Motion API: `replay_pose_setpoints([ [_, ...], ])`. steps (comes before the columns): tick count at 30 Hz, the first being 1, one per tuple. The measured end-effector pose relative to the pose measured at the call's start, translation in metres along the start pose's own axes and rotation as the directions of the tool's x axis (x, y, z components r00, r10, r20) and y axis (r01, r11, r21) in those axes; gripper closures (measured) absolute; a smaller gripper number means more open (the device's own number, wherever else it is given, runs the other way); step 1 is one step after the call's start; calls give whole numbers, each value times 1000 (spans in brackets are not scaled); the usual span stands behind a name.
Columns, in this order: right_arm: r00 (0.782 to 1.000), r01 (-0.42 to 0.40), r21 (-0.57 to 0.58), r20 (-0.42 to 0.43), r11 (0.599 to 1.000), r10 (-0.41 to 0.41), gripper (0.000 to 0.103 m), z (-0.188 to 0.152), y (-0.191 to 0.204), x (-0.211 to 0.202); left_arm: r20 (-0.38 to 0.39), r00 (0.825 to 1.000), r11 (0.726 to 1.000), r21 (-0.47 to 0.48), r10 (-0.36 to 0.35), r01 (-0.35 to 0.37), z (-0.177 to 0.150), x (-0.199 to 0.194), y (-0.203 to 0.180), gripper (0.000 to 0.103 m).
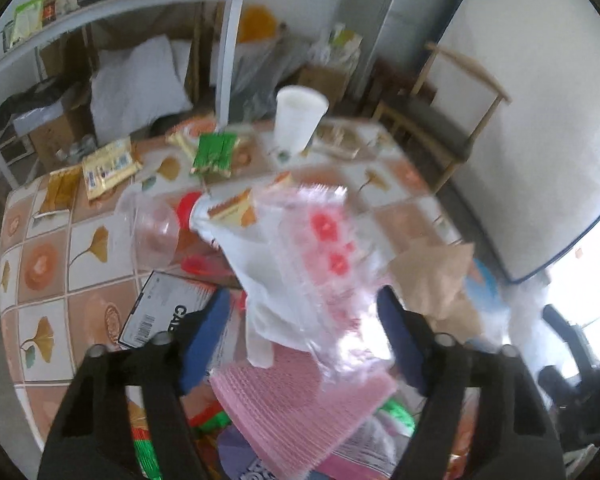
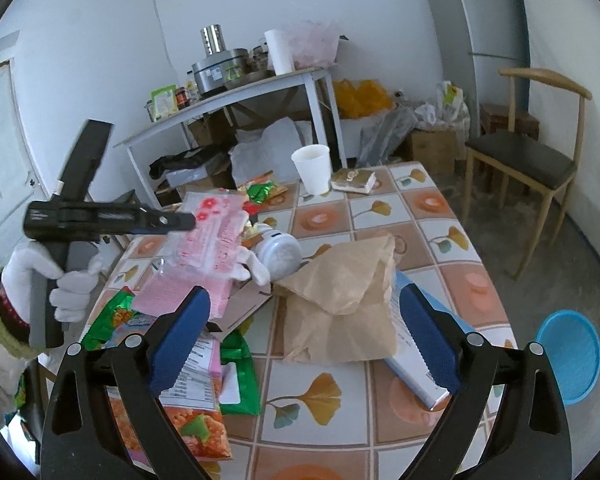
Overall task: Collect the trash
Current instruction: 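Grasp the clear plastic bag with the left gripper while the right gripper approaches the brown paper bag, then lift the plastic bag with the left gripper while the right gripper grasps the brown paper bag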
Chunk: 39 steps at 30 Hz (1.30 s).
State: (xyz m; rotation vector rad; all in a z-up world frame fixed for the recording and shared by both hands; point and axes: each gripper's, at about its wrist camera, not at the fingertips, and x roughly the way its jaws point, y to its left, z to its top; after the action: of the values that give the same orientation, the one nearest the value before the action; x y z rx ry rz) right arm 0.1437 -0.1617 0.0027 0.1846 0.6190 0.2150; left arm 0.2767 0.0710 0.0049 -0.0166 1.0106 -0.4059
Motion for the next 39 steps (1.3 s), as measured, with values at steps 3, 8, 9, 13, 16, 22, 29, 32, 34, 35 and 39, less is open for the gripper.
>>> replay_pose_setpoints([
  [3, 1000, 7, 16, -12, 1000, -7, 12, -2, -7, 3, -17, 999, 999, -14, -29, 29, -5, 7, 5, 53],
  [8, 1000, 11, 26, -25, 1000, -10, 12, -5, -11, 2, -2, 998, 997, -44, -66, 66, -8, 1, 9, 78],
  [9, 1000, 12, 23, -23, 1000, -12, 12, -5, -11, 1, 8, 998, 997, -40, -70, 70, -9, -2, 8, 79],
  [13, 1000, 17, 20, -12, 1000, -17, 12, -3, -13, -2, 47, 994, 994, -42, -96, 98, -14, -15, 5, 87],
  [16, 1000, 27, 20, -3, 999, -27, 12, -2, -15, -7, 76, 990, 991, -42, -122, 126, -17, -25, 5, 91],
  [22, 999, 47, 26, -3, 999, -47, 12, 1, -21, -11, 186, 964, 980, -11, -192, 197, -27, -50, 3, 95],
  [29, 999, 43, 37, -10, 998, -43, 14, 4, -22, -10, 320, 893, 941, -8, -318, 338, -36, -77, 12, 95],
  [32, 999, 28, 33, -17, 999, -28, 16, 5, -17, -8, 386, 860, 928, -27, -333, 372, -40, -90, 21, 96],
  [34, 1000, 17, 26, -22, 1000, -17, 17, 7, -13, -5, 422, 849, 927, -49, -318, 371, -42, -99, 28, 98],
  [35, 1000, 14, 21, -22, 1000, -14, 17, 8, -11, -5, 433, 846, 927, -57, -312, 371, -44, -102, 31, 98],
  [39, 1000, 7, 18, -29, 1000, -7, 19, 12, -10, -3, 464, 839, 924, -102, -284, 369, -54, -111, 42, 99],
])
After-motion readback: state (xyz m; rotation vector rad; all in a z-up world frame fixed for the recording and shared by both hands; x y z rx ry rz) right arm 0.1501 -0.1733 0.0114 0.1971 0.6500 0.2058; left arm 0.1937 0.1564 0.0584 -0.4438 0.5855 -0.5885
